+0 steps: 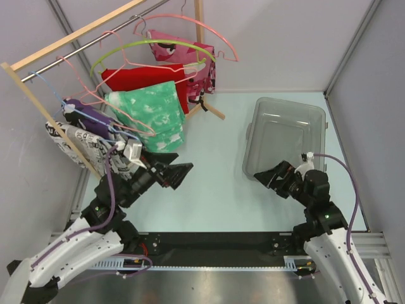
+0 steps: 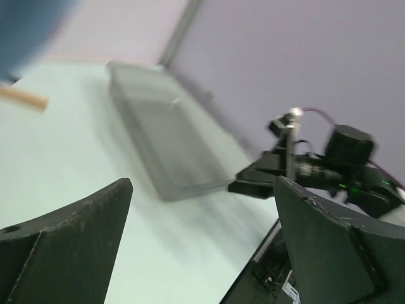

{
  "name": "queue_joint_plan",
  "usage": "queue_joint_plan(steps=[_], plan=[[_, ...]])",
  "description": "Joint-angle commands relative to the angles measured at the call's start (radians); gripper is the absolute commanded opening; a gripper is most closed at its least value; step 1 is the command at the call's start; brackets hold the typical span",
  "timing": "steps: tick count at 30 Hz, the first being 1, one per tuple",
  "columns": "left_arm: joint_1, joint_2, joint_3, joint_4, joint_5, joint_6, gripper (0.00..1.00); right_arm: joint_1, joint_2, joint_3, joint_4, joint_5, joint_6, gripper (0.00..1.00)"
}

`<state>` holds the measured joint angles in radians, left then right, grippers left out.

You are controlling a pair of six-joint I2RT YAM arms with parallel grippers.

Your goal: Remove the trousers from the hanger

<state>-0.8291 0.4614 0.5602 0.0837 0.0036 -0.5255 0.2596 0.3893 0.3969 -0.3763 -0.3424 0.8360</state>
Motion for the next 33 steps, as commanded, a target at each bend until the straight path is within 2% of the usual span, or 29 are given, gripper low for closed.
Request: queue_joint_plan(steps=[1,2,6,9,13,18,24,28,33], plan=[[-0.004,0.120,0.197,-0.361,-0.156,-0.026,1.00,-0.003,0.063,0.140,-0.163,0.152,-0.086,1.00],[-0.004,0.146,0.223,-0.380,-0.087,0.004,1.00,-0.003,0.094,0.161,-0.202,0.169,-0.090,1.00],[-0.002,0.135,0.254,-0.349,-0.068,0.015,1.00,-0.010,0.146,0.259,-0.262,0.198,-0.127,1.00],[-0.001,0.126,0.277,-0.325,-0.056,0.021,1.00,-0.034,0.137,0.289,-0.250,0.125,-0.147,1.00],[-0.001,0.174,0.420,-0.396,0.019,0.042,1.00,-0.053,0.097,0.278,-0.156,-0.102,-0.221,1.00],[-0.001,0.218,0.550,-0.490,0.105,0.016,1.00,-0.053,0.129,0.356,-0.193,-0.142,-0.317,1.00],[-0.001,0.327,0.751,-0.588,0.122,0.018,0.98,-0.054,0.172,0.437,-0.237,-0.176,-0.351,1.00],[-0.001,0.333,0.727,-0.584,0.200,0.002,0.98,-0.053,0.181,0.457,-0.245,-0.188,-0.356,1.00],[-0.001,0.249,0.611,-0.576,0.240,-0.016,0.98,-0.054,0.195,0.470,-0.254,-0.201,-0.367,1.00]])
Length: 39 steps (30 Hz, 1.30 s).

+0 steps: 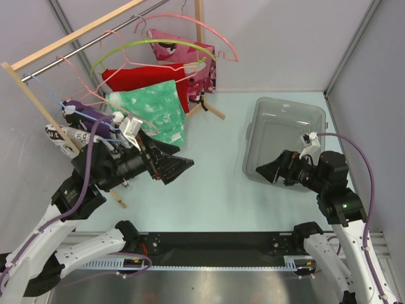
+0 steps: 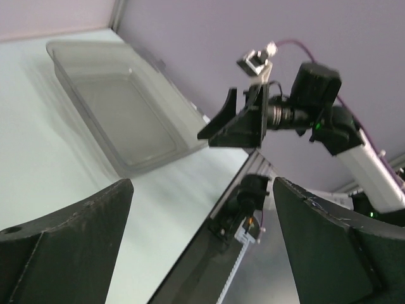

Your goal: Remove the trousers from the hanger

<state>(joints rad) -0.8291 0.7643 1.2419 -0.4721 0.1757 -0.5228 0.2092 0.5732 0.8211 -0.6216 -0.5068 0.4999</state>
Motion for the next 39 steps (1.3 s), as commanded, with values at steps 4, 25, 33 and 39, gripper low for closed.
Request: queue_joint_plan(steps=[4,25,33,39], plan=[[-0.001,-0.152,-0.101,-0.011,0.081,-0.026,0.98,-0.004,0.011,0.046,-0.015,-0.047,-0.032,1.00],[0.080,0.314,0.746,-0.612,-0.639,0.023,0.88,0.001,0.027,0.072,-0.003,-0.064,0.003,1.00],[0.430,0.403,0.791,-0.648,-0.457,-0.034,0.86,0.006,0.031,0.069,0.011,-0.070,0.020,1.00],[0.459,0.395,0.785,-0.629,-0.536,-0.080,0.85,0.016,0.039,0.064,0.025,-0.070,0.029,1.00]])
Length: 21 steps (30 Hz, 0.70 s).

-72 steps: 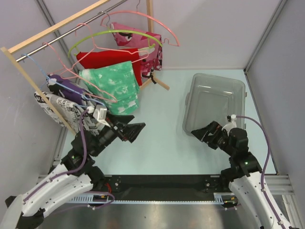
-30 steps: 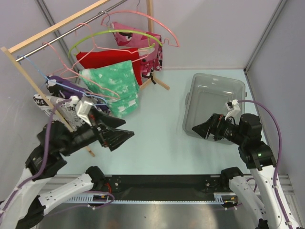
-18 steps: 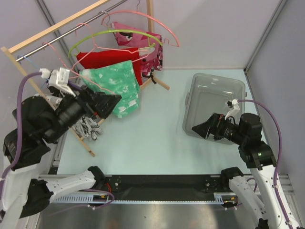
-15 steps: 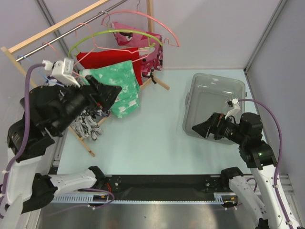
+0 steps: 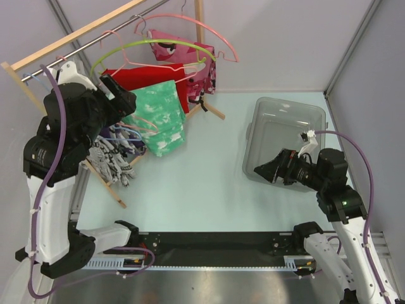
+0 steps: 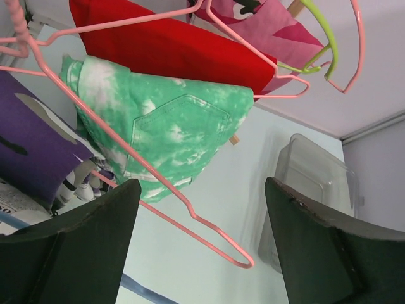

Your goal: Remove the trousers from the hanger

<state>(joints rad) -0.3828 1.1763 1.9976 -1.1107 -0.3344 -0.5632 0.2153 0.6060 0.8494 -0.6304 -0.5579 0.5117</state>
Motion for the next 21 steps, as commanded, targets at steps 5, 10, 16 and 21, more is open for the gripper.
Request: queue_joint_plan(steps=[5,10,16,21], plan=[[0.024,-0.029,-0.017,0.008,-0.156,-0.044,0.81,0.019,0.001,0.034,0.046,-0.017,0.028,1.00],[0.051,-0.012,-0.023,0.028,-0.184,-0.073,0.79,0.024,0.002,0.034,0.037,-0.011,0.024,1.00],[0.059,0.055,0.024,0.002,-0.202,-0.144,0.75,0.024,-0.018,0.030,0.040,-0.005,0.042,1.00],[0.087,0.057,-0.025,0.034,-0.235,-0.196,0.73,0.025,-0.031,0.033,0.040,-0.007,0.053,1.00]])
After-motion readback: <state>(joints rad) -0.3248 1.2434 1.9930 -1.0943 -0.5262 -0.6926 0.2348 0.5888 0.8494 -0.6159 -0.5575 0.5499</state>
